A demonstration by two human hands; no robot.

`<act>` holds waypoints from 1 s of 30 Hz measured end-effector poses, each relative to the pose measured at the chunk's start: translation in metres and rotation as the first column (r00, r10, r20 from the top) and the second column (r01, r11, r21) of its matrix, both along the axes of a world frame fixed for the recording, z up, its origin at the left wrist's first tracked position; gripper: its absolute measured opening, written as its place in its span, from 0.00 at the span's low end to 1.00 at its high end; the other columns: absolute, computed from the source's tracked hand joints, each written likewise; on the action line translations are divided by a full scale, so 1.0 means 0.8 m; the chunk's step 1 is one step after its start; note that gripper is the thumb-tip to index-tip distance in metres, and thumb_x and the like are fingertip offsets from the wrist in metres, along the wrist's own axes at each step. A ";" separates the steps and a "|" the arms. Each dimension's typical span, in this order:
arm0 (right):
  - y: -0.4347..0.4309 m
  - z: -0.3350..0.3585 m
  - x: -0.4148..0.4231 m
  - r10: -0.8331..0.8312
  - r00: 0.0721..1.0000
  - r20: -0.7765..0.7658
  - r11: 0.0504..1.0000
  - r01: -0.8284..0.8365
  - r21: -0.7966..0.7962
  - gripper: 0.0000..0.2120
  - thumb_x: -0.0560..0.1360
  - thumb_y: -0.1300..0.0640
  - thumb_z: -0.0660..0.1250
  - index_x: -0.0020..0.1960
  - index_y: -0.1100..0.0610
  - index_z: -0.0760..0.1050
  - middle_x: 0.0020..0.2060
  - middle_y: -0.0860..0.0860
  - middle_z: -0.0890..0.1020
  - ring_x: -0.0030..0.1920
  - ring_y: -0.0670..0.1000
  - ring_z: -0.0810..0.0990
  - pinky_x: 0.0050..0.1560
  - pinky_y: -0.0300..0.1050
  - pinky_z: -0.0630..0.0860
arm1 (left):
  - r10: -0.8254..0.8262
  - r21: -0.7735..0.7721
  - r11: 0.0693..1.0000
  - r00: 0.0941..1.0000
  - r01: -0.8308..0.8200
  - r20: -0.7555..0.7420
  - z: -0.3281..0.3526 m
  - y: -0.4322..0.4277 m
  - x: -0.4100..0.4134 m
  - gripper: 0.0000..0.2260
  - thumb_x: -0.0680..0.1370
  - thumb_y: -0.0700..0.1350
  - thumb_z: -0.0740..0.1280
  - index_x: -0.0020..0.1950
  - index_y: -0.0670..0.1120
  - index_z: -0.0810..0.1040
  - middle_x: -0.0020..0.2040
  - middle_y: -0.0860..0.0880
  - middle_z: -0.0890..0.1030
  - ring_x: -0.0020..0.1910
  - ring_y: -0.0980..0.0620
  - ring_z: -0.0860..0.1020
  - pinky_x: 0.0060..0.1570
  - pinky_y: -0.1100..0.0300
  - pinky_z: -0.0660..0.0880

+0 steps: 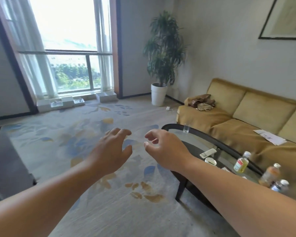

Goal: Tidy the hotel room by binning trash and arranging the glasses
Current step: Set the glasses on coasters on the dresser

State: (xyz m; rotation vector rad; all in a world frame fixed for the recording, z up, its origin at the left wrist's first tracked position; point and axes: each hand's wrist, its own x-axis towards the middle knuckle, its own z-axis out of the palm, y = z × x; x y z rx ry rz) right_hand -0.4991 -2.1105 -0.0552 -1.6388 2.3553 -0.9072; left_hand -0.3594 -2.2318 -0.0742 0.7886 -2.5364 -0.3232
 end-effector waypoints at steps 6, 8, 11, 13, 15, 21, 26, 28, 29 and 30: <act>0.015 -0.018 -0.109 -0.100 0.995 0.029 0.995 0.099 0.020 0.17 0.78 0.48 0.62 0.64 0.52 0.74 0.58 0.47 0.79 0.56 0.45 0.77 0.48 0.36 0.69 | -0.101 0.027 0.995 0.994 0.100 0.032 -0.015 -0.003 -0.120 0.20 0.77 0.52 0.63 0.69 0.52 0.69 0.67 0.52 0.72 0.67 0.51 0.69 0.63 0.54 0.70; 0.013 -0.026 -0.137 -0.125 0.991 0.042 0.992 0.124 0.028 0.17 0.78 0.48 0.62 0.64 0.52 0.74 0.58 0.47 0.79 0.56 0.45 0.77 0.46 0.35 0.68 | -0.128 0.021 0.992 0.990 0.127 0.052 -0.021 -0.007 -0.153 0.20 0.77 0.53 0.62 0.69 0.53 0.68 0.67 0.52 0.72 0.67 0.51 0.69 0.63 0.54 0.70; 0.002 -0.039 -0.175 -0.165 0.985 0.059 0.986 0.163 0.038 0.17 0.78 0.48 0.62 0.64 0.52 0.74 0.59 0.47 0.78 0.56 0.45 0.76 0.44 0.32 0.67 | -0.165 0.020 0.986 0.984 0.164 0.073 -0.029 -0.023 -0.197 0.20 0.78 0.53 0.62 0.69 0.53 0.68 0.68 0.53 0.71 0.67 0.52 0.69 0.64 0.54 0.69; -0.010 -0.049 -0.198 -0.188 0.980 0.060 0.981 0.185 0.057 0.17 0.78 0.48 0.62 0.64 0.52 0.74 0.58 0.46 0.78 0.55 0.44 0.75 0.42 0.29 0.65 | -0.185 0.036 0.983 0.979 0.182 0.086 -0.037 -0.039 -0.223 0.20 0.78 0.53 0.62 0.70 0.53 0.67 0.68 0.53 0.71 0.68 0.52 0.68 0.64 0.55 0.69; -0.027 -0.058 -0.219 -0.209 0.976 0.065 0.976 0.204 0.071 0.16 0.78 0.47 0.61 0.63 0.51 0.74 0.58 0.46 0.78 0.55 0.44 0.75 0.42 0.29 0.65 | -0.207 0.052 0.978 0.974 0.203 0.094 -0.044 -0.060 -0.250 0.21 0.78 0.54 0.61 0.70 0.54 0.66 0.68 0.53 0.70 0.68 0.53 0.67 0.64 0.55 0.68; -0.100 -0.067 -0.288 -0.314 0.947 0.067 0.948 0.310 0.072 0.14 0.78 0.48 0.62 0.61 0.51 0.75 0.56 0.46 0.78 0.53 0.44 0.76 0.49 0.38 0.71 | -0.276 0.053 0.961 0.957 0.272 0.091 -0.054 -0.146 -0.336 0.20 0.79 0.54 0.60 0.71 0.54 0.65 0.70 0.53 0.69 0.69 0.52 0.66 0.66 0.56 0.67; -0.169 -0.059 -0.344 -0.419 0.905 0.068 0.907 0.414 0.080 0.14 0.78 0.48 0.62 0.61 0.50 0.75 0.54 0.45 0.79 0.53 0.44 0.76 0.52 0.40 0.74 | -0.338 0.083 0.940 0.934 0.330 0.112 -0.043 -0.226 -0.405 0.20 0.80 0.54 0.60 0.72 0.54 0.65 0.70 0.53 0.69 0.69 0.52 0.67 0.65 0.57 0.68; -0.196 -0.057 -0.365 -0.441 0.895 0.073 0.897 0.436 0.073 0.13 0.77 0.48 0.62 0.60 0.50 0.75 0.53 0.45 0.79 0.52 0.44 0.76 0.52 0.41 0.74 | -0.357 0.085 0.933 0.928 0.349 0.110 -0.041 -0.255 -0.429 0.20 0.80 0.54 0.59 0.72 0.54 0.64 0.70 0.54 0.69 0.69 0.52 0.67 0.64 0.57 0.69; -0.208 -0.056 -0.375 -0.445 0.892 0.075 0.895 0.440 0.078 0.13 0.77 0.48 0.62 0.60 0.50 0.75 0.53 0.45 0.79 0.53 0.44 0.76 0.52 0.41 0.74 | -0.364 0.093 0.930 0.925 0.355 0.108 -0.041 -0.266 -0.441 0.20 0.80 0.54 0.59 0.72 0.54 0.64 0.70 0.54 0.69 0.69 0.52 0.67 0.64 0.57 0.69; -0.220 -0.055 -0.386 -0.446 0.892 0.075 0.894 0.440 0.084 0.13 0.77 0.48 0.62 0.60 0.50 0.75 0.53 0.45 0.79 0.53 0.45 0.76 0.52 0.41 0.74 | -0.372 0.102 0.927 0.922 0.362 0.107 -0.042 -0.278 -0.453 0.20 0.80 0.54 0.59 0.72 0.54 0.64 0.70 0.54 0.69 0.69 0.52 0.67 0.63 0.57 0.69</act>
